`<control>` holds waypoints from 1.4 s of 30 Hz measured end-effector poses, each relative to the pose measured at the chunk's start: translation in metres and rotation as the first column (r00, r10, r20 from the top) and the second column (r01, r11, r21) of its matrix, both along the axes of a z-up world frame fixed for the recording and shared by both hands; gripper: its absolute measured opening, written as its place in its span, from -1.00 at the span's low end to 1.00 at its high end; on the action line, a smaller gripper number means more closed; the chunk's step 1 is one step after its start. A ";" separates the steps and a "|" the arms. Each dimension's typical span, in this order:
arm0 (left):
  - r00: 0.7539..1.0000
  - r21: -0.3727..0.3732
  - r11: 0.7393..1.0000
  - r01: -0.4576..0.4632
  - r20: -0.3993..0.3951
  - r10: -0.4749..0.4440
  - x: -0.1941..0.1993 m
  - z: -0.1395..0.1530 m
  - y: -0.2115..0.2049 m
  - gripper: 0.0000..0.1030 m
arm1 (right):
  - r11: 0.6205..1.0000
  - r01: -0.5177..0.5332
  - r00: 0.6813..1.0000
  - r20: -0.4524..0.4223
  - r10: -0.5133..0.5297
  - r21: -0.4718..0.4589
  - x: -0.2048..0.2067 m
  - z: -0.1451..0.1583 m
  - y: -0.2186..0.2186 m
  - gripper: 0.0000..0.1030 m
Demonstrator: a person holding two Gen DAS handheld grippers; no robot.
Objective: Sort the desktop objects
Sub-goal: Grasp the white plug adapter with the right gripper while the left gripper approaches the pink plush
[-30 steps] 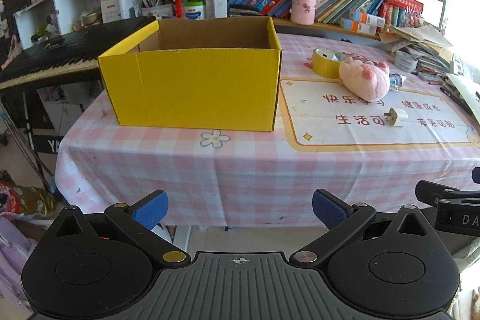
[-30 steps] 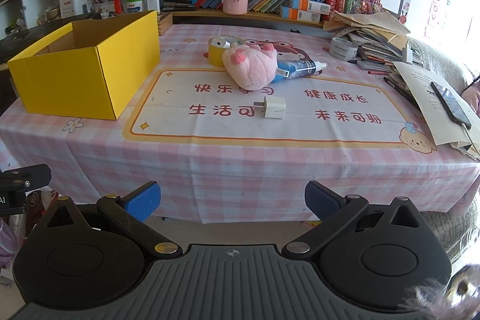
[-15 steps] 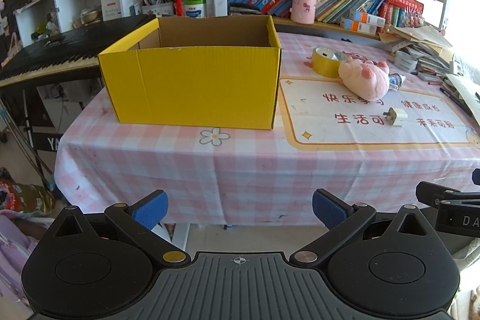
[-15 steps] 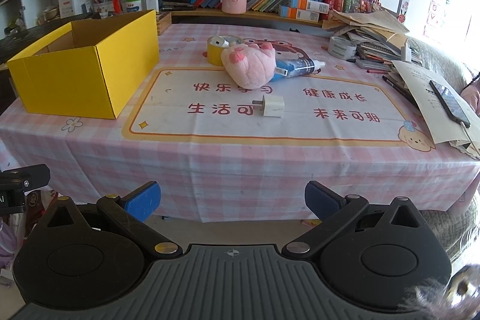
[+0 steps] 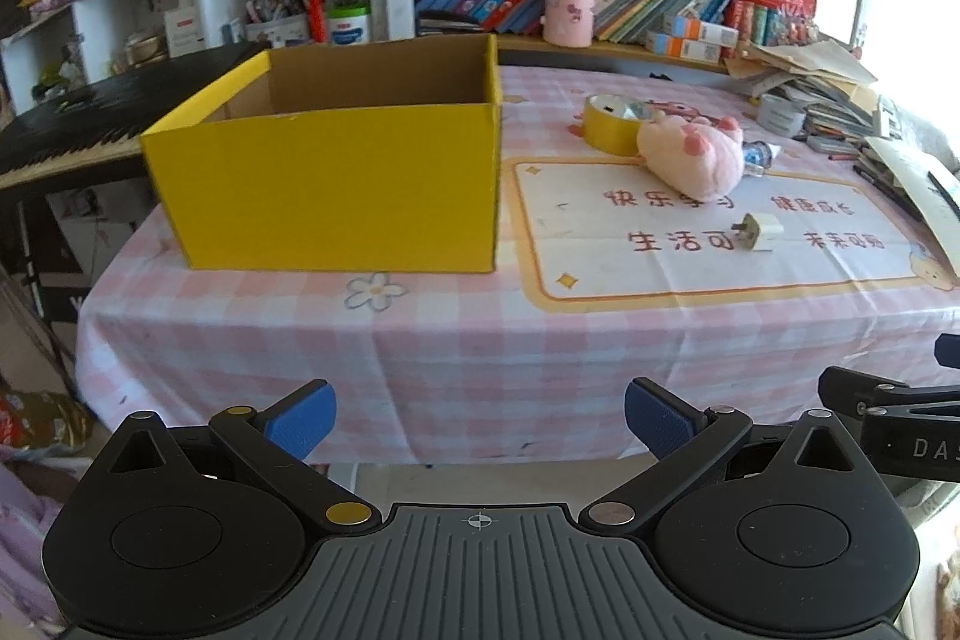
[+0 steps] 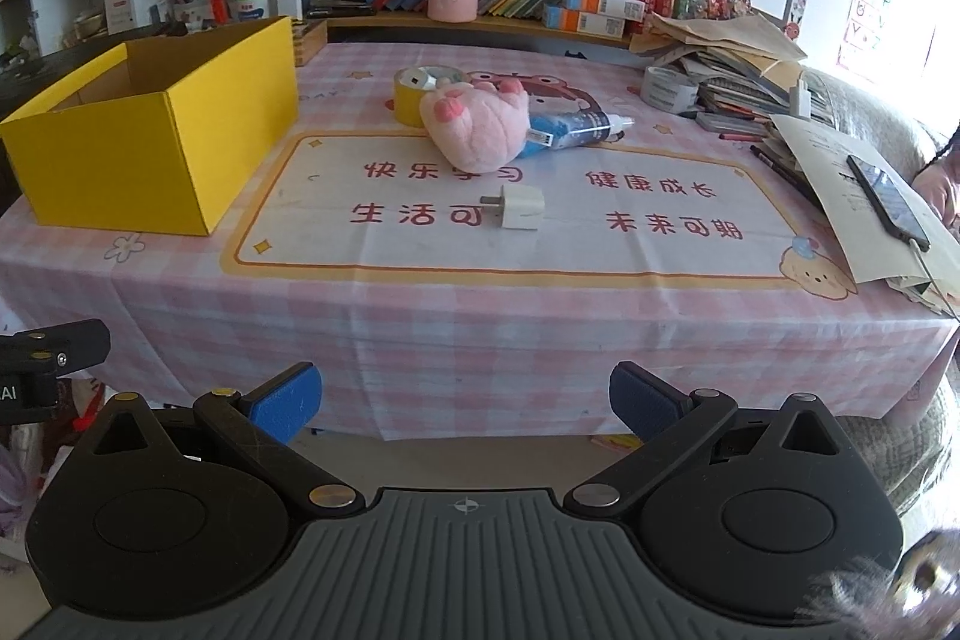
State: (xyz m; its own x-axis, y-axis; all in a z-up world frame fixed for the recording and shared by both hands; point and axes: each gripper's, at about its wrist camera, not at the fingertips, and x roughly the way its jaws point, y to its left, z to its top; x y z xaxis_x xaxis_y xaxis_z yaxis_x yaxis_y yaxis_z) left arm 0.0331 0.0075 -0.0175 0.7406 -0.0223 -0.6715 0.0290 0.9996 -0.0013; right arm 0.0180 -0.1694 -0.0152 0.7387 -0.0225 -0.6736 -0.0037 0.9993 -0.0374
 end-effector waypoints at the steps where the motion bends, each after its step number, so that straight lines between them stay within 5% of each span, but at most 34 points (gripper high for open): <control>1: 1.000 0.001 1.000 0.008 0.002 -0.008 0.002 0.000 -0.003 1.00 | 1.000 0.003 1.000 -0.001 -0.003 0.000 0.001 0.001 -0.001 1.00; 22: 0.971 -0.027 0.971 0.239 0.034 -0.238 0.079 0.009 -0.082 1.00 | 0.998 0.065 0.996 0.064 -0.066 0.010 0.066 0.012 -0.063 1.00; 35: 0.988 -0.005 0.989 0.151 0.015 -0.151 0.130 0.009 -0.121 1.00 | 0.999 -0.022 0.999 0.041 0.021 0.033 0.129 0.013 -0.107 0.92; 42: 1.000 0.023 1.000 0.008 -0.002 -0.008 0.149 0.009 -0.125 0.99 | 0.985 -0.145 0.988 -0.038 0.150 0.098 0.172 0.002 -0.121 0.41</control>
State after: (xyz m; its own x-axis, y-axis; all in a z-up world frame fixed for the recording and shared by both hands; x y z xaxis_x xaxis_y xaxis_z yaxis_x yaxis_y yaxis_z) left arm 0.1819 -0.1171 -0.0088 0.7389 -0.0126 -0.6737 0.0371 0.9991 0.0220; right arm 0.1898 -0.2907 -0.0136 0.6984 0.1499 -0.6998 -0.1509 0.9867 0.0608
